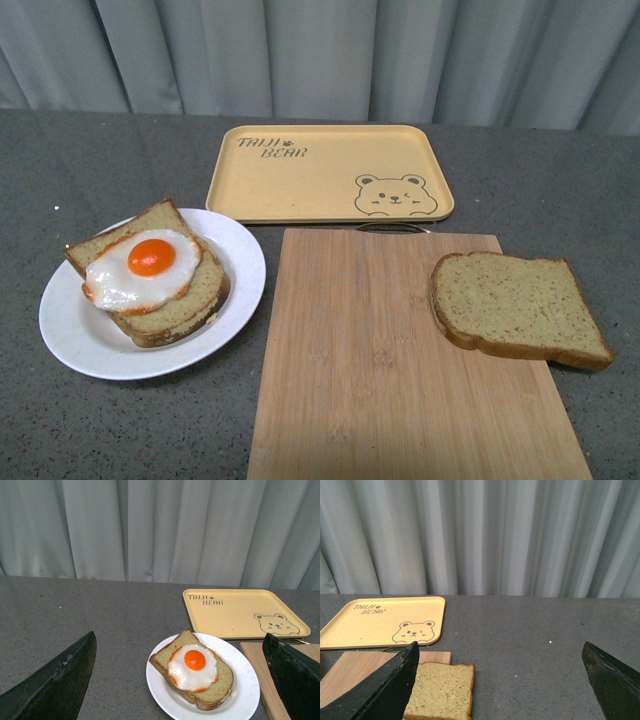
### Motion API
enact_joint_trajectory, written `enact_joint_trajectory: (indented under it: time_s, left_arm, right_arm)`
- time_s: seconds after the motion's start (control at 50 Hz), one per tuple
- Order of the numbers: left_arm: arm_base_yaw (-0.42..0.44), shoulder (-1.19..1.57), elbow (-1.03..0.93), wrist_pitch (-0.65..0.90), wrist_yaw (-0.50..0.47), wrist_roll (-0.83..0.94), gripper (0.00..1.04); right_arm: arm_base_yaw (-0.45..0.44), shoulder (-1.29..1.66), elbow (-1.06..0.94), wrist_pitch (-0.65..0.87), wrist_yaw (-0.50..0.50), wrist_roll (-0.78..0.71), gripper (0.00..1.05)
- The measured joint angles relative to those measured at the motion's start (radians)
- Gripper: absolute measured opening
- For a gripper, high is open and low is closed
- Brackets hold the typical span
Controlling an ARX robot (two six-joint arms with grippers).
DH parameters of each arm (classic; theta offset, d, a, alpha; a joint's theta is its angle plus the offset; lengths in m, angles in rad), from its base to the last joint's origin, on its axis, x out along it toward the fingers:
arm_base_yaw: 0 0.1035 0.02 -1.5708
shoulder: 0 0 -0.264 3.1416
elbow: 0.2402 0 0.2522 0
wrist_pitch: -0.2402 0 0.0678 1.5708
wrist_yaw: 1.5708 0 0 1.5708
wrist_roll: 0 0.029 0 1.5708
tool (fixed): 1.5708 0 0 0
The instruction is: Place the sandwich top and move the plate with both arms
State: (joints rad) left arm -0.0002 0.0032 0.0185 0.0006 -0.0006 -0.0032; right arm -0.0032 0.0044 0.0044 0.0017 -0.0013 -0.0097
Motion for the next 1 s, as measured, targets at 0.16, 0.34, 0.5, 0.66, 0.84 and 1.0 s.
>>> enact_joint_trajectory:
  time_s: [0.16,0.34,0.5,0.66,0.84,1.0]
  left_arm:
    - [0.000,0.000,0.000,0.000,0.000,0.000,0.98]
    - [0.000,0.000,0.000,0.000,0.000,0.000,0.98]
    - [0.000,0.000,0.000,0.000,0.000,0.000,0.98]
    - [0.000,0.000,0.000,0.000,0.000,0.000,0.98]
    - [0.000,0.000,0.000,0.000,0.000,0.000,0.98]
    - [0.000,0.000,0.000,0.000,0.000,0.000,0.98]
  right_arm:
    - [0.000,0.000,0.000,0.000,0.000,0.000,0.95]
    - [0.000,0.000,0.000,0.000,0.000,0.000,0.95]
    - [0.000,0.000,0.000,0.000,0.000,0.000,0.95]
    - [0.000,0.000,0.000,0.000,0.000,0.000,0.95]
    - [0.000,0.000,0.000,0.000,0.000,0.000,0.95]
    - [0.000,0.000,0.000,0.000,0.000,0.000,0.95]
